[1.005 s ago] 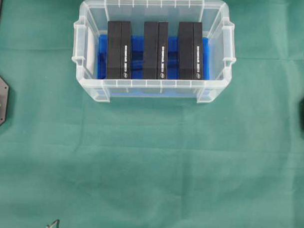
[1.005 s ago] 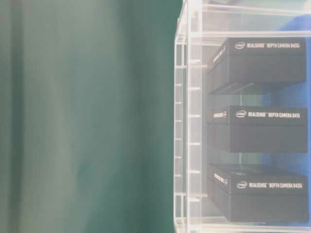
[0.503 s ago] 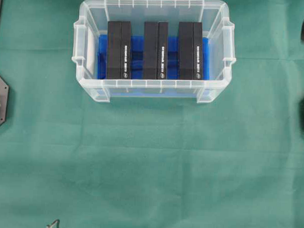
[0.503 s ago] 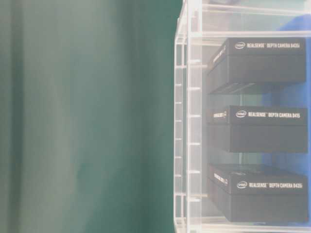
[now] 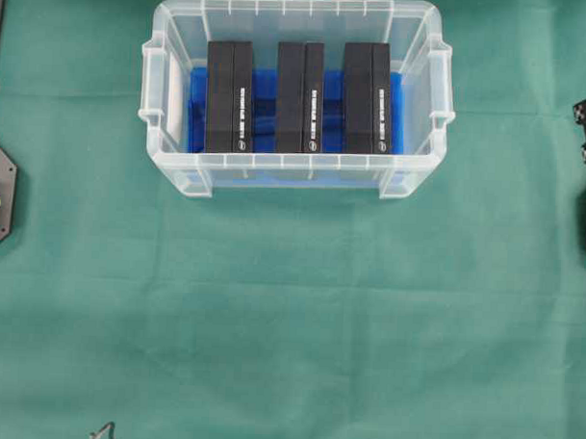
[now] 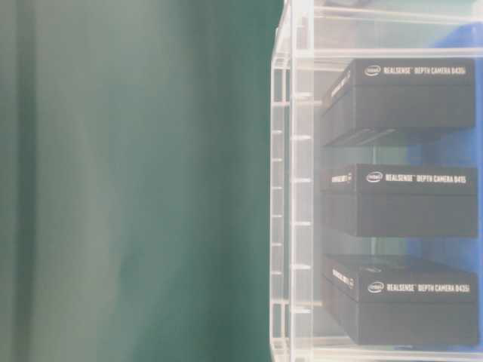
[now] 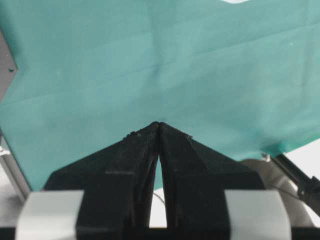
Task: Take the box out of the case with both arms.
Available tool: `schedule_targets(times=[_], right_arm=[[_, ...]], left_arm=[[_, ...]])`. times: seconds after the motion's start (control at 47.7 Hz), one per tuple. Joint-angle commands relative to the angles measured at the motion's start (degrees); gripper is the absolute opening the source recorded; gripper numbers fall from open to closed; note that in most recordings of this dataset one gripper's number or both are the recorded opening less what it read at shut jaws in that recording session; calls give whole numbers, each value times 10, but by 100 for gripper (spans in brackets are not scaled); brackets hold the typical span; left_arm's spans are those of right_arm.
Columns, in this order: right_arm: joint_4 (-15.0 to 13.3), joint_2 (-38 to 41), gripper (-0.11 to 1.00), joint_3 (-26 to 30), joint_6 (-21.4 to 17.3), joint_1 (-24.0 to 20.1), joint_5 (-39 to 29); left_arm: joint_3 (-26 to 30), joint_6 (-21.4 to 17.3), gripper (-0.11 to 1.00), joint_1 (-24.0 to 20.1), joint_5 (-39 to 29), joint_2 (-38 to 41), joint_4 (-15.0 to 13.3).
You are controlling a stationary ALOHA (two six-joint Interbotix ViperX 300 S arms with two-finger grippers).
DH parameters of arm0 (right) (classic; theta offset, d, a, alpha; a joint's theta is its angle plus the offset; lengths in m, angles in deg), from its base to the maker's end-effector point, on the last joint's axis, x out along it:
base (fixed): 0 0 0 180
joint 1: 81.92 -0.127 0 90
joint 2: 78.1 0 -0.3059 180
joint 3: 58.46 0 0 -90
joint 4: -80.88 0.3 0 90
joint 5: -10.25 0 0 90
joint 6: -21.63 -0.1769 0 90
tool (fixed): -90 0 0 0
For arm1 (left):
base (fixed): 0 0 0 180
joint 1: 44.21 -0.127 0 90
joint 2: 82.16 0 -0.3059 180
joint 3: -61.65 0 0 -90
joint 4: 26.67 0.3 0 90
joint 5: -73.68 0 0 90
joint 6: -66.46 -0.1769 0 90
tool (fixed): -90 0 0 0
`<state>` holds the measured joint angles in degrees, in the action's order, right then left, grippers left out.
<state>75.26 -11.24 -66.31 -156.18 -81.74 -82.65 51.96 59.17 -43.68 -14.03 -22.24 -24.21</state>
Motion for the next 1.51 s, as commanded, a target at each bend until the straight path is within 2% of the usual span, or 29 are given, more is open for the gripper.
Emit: schedule_targets(times=[0.0, 0.209, 0.356, 0.461, 0.628, 0.712, 0.817, 1.11, 1.362, 1.424, 1.487], right_arm=[[-2, 1, 0, 13, -2, 0, 3], [-5, 4, 0, 13, 0, 6, 3], [-19, 6, 0, 13, 9, 43, 4], [-33, 8, 0, 13, 38, 79, 7], [-33, 9, 0, 14, 116, 151, 19], [-33, 9, 0, 14, 134, 181, 26], [-33, 10, 0, 15, 144, 207, 33], [-14, 17, 0, 11, 155, 208, 36], [-2, 33, 0, 13, 204, 208, 85], [-2, 37, 0, 11, 208, 208, 95], [-2, 40, 0, 11, 208, 208, 100]], left_arm=[[11, 0, 0, -2, -7, 1, 2], [11, 0, 0, -7, -21, 4, 4], [11, -5, 0, -40, -24, 5, 4], [11, -47, 0, -84, -24, 9, 4], [19, -134, 0, -171, -23, 24, 2], [22, -164, 0, -203, -23, 30, 1], [24, -184, 0, -226, -23, 36, 0], [20, -187, 0, -228, -23, 40, -6], [19, -188, 1, -214, -23, 40, -10], [19, -187, 5, -211, -22, 41, -11], [19, -187, 13, -208, -20, 41, -11]])
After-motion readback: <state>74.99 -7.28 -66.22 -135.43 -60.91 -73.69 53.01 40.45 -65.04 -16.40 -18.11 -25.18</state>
